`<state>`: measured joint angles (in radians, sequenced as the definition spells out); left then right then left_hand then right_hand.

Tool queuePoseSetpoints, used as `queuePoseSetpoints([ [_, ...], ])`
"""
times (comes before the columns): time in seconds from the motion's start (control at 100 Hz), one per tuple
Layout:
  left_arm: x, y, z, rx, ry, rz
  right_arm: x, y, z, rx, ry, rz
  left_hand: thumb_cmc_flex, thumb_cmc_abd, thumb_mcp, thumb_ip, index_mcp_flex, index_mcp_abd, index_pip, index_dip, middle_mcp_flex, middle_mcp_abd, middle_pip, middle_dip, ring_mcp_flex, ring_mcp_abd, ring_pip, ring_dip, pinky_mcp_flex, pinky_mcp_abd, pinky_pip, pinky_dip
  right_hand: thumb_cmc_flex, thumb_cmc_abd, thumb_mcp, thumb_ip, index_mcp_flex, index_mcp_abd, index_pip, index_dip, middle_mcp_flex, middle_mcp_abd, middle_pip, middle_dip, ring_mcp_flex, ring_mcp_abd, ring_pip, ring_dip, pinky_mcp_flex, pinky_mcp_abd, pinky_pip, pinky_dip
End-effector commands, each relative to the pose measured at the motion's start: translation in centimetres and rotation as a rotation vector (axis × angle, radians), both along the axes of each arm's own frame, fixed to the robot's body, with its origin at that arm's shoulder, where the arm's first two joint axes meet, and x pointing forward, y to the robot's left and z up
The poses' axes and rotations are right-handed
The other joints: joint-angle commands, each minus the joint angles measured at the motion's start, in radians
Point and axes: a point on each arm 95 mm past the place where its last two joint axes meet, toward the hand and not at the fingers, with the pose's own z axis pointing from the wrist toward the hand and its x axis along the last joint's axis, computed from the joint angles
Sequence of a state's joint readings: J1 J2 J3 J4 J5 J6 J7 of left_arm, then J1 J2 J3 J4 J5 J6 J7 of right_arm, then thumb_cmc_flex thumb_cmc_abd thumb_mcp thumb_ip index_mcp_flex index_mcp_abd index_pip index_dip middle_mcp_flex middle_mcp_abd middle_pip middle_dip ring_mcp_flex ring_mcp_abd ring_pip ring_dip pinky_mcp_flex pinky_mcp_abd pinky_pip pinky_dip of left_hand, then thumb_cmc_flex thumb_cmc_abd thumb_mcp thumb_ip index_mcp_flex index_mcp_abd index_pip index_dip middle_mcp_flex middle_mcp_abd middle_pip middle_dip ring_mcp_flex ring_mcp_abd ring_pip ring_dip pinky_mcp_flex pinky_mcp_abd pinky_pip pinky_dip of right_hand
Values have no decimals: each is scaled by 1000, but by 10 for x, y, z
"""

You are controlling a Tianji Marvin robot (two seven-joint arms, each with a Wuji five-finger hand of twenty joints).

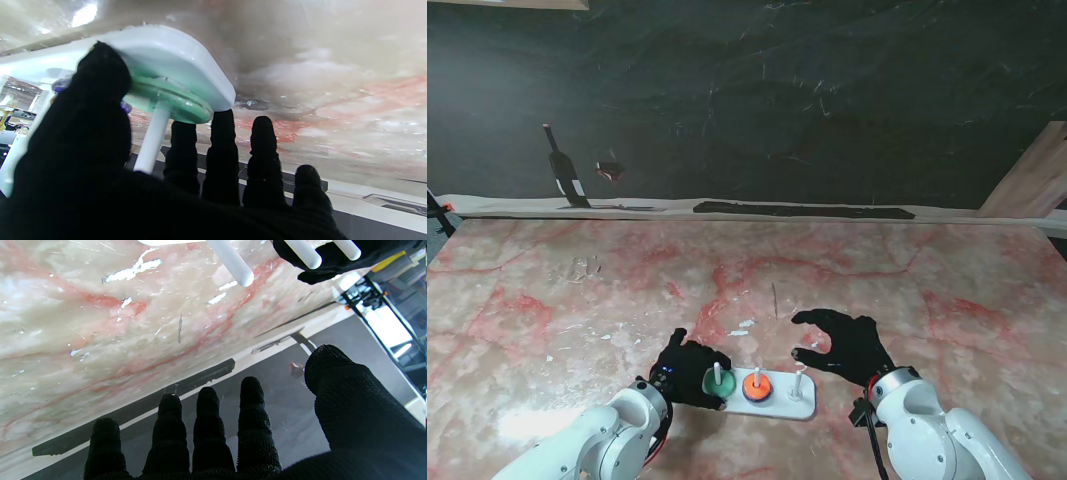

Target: Move the three rings of the Hanoi Tower from the left rod to the right rod

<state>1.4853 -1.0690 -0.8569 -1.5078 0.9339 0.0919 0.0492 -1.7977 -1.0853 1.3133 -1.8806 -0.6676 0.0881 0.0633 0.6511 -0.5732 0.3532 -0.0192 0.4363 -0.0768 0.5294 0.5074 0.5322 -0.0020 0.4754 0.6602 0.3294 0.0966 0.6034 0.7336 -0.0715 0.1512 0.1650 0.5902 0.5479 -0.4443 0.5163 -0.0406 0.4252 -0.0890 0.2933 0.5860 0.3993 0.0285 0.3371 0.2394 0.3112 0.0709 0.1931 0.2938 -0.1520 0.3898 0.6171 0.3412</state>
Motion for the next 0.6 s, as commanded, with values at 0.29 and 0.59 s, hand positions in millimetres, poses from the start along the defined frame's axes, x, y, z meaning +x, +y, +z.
queuePoseSetpoints([
  [0.29, -5, 5, -14, 32, 36, 7, -2, 2, -2, 10, 7, 7, 150, 45, 84, 11, 185, -69, 202, 47, 48, -35, 73, 43, 21, -16, 25, 10, -10, -7, 13, 24, -17, 25, -30, 3, -2, -3, 1, -8, 8, 2, 1, -8, -10, 5, 4, 7, -10, 2, -23, 32],
  [0.59, -4, 5, -15, 36, 33, 7, -2, 1, -2, 15, 7, 6, 168, 35, 76, 16, 214, -64, 221, 13, 55, -33, 77, 43, 25, -17, 29, 10, -9, -6, 20, 24, -21, 33, -32, 3, -4, -3, 0, -9, 7, 2, 0, -8, -8, 5, 4, 8, -9, 1, -22, 35],
])
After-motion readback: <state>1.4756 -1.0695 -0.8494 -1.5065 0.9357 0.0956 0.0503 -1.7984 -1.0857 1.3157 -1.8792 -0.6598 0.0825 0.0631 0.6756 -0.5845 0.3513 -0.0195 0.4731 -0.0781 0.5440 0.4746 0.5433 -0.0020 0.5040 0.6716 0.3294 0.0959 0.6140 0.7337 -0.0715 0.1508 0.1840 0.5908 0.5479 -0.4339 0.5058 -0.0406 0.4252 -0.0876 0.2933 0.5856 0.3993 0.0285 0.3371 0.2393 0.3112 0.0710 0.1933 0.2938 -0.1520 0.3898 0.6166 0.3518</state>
